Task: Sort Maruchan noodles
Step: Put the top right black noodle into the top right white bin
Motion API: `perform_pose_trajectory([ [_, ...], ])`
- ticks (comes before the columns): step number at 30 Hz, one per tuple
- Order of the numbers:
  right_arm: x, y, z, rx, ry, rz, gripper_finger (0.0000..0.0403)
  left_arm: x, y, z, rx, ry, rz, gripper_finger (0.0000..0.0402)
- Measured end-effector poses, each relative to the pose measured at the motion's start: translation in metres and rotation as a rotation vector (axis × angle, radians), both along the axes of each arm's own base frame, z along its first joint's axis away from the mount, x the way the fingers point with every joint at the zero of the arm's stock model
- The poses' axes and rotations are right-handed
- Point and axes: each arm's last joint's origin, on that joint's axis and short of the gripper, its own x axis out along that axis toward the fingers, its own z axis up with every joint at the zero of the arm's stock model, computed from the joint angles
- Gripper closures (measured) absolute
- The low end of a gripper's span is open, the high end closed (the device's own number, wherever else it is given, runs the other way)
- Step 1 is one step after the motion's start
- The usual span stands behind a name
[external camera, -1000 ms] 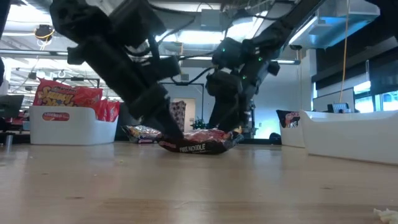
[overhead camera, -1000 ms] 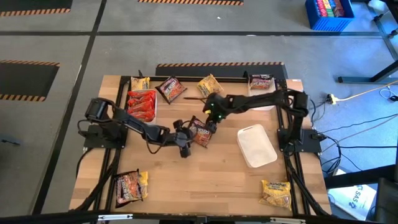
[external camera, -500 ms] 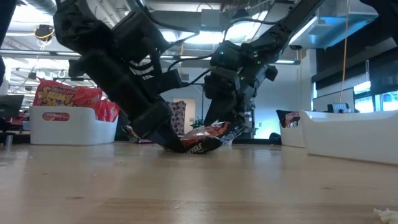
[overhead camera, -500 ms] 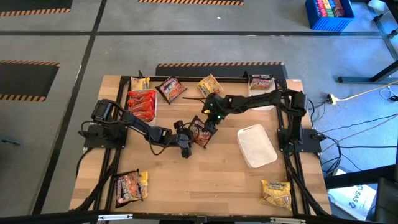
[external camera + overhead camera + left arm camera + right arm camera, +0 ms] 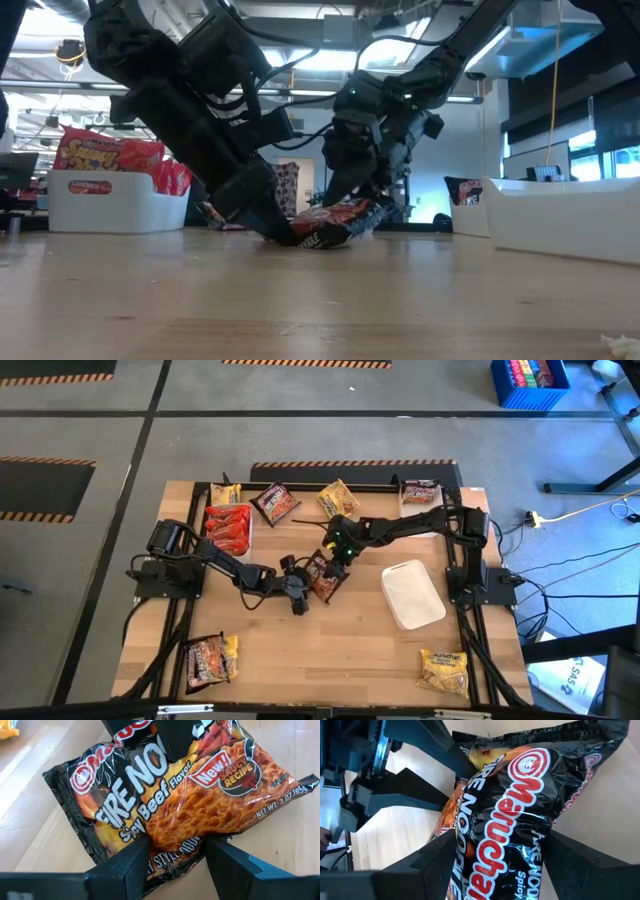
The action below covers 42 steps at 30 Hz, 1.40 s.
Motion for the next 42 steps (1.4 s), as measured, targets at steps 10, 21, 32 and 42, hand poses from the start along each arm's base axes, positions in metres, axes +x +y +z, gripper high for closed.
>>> perform_pose_trajectory([
  [10,0.002,0.005,0.001,0.054,-0.006,0.002,0.0143,0.001,-0.001,0.001,-0.004,-0.021,-0.008,0.0217],
  [21,0.003,0.007,0.001,0.071,0.032,-0.071,0.0143,0.003,-0.011,0.007,0.114,-0.075,-0.014,0.0218],
  [32,0.004,0.012,0.001,0.009,-0.011,0.013,0.0216,0.002,-0.016,0.006,0.123,-0.066,-0.025,0.0218],
  [42,0.004,0.013,0.008,-0.076,-0.071,0.086,0.0271,-0.014,-0.031,0.027,0.157,0.008,-0.074,0.0218],
])
